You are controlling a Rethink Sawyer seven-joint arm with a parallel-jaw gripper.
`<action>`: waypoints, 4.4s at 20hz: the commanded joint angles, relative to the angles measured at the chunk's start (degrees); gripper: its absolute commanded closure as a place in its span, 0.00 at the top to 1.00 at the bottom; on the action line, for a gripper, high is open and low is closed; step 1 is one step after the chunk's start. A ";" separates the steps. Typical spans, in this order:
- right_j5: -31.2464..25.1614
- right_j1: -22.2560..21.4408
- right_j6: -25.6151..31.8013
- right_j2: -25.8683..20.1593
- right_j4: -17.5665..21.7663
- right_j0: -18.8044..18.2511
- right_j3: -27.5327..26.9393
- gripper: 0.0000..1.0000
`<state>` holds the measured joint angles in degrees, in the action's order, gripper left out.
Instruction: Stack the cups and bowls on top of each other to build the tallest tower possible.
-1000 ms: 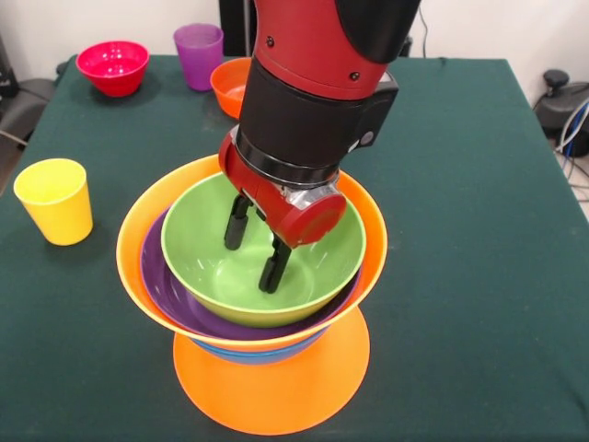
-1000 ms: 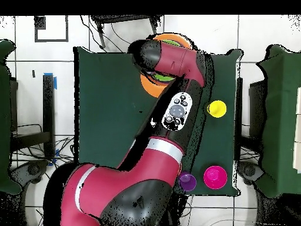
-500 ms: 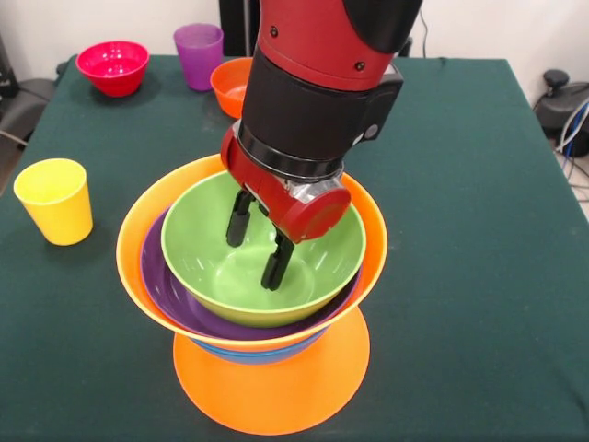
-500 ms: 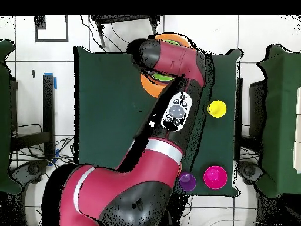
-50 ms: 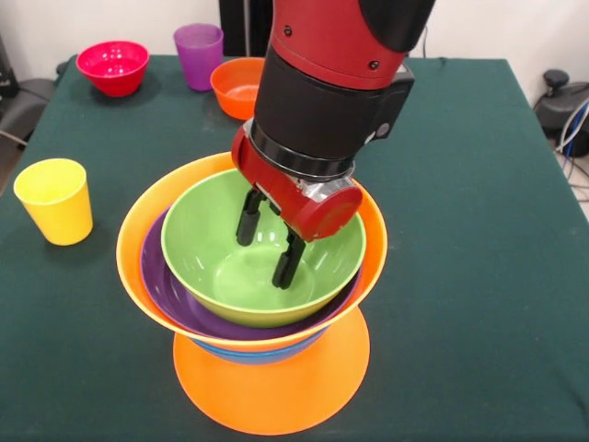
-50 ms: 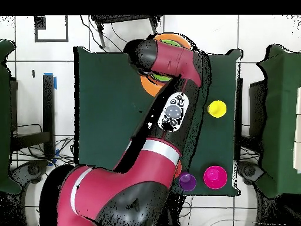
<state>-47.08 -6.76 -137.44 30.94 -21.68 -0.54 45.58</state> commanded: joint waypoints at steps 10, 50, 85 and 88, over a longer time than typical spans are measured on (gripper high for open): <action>2.78 0.46 -2.94 -6.52 2.47 2.19 6.85 1.00; 4.62 0.26 -4.03 -7.50 1.48 2.83 9.57 1.00; 5.30 -0.15 -4.82 -8.01 0.87 3.34 11.31 1.00; 3.87 -0.62 -4.56 -7.51 1.08 3.40 11.09 1.00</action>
<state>-43.22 -8.10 -137.44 30.85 -21.71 1.51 51.20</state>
